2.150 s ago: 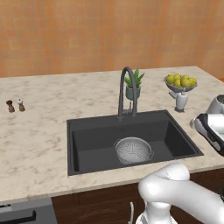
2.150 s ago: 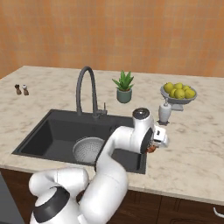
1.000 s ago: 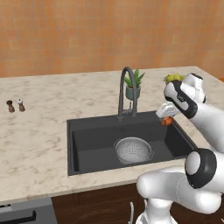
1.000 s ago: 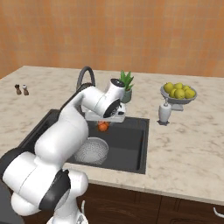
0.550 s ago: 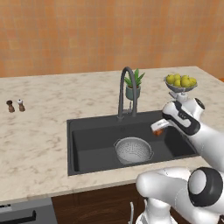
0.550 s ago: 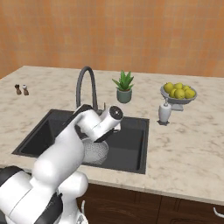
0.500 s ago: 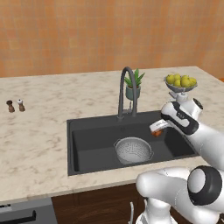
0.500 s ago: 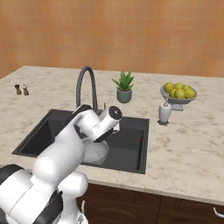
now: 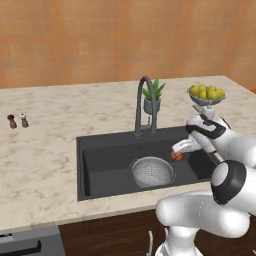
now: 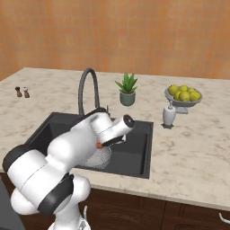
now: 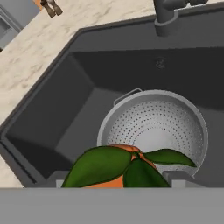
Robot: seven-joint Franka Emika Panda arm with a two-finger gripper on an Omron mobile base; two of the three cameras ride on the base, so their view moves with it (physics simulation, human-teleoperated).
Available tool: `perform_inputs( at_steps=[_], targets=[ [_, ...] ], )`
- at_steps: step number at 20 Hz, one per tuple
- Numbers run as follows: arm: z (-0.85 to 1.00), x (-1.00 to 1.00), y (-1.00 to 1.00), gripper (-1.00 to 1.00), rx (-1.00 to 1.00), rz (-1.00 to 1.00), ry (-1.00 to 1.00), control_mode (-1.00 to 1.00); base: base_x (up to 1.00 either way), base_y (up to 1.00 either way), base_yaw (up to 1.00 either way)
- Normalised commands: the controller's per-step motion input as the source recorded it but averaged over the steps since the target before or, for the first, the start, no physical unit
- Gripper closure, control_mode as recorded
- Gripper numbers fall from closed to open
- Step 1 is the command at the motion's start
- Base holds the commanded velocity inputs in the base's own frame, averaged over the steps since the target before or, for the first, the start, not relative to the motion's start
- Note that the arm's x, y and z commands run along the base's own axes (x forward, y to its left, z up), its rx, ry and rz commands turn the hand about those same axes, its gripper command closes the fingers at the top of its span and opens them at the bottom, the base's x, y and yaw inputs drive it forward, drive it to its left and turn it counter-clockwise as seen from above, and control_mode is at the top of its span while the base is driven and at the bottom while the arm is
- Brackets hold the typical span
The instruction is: Put the colander in the sink, put the orange in the colander, and turn on the sink faucet and pour water over the colander.
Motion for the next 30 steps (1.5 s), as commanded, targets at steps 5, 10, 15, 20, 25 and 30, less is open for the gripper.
perform_inputs(
  at_steps=[5, 10, 15, 20, 25, 30],
  targets=[
    [-0.55, 0.3, 0.11, 1.0, 0.01, 0.0, -0.03, -1.0, 0.0, 0.0, 0.0],
    [-0.44, 0.15, 0.08, 1.0, 0.0, 0.02, 0.2, -1.0, 0.0, 0.0, 0.0],
    [-0.44, 0.06, 0.2, 1.0, 0.0, 0.01, 0.04, -1.0, 0.0, 0.0, 0.0],
    [-0.39, 0.27, 0.4, 1.0, -0.02, 0.0, 0.0, -1.0, 0.0, 0.0, 0.0],
    [-0.49, 0.27, 0.24, 1.0, -0.03, 0.0, 0.0, -1.0, 0.0, 0.0, 0.0],
    [-0.49, 0.06, 0.02, 1.0, 0.0, 0.01, 0.0, -1.0, 0.0, 0.0, 0.0]
  ],
)
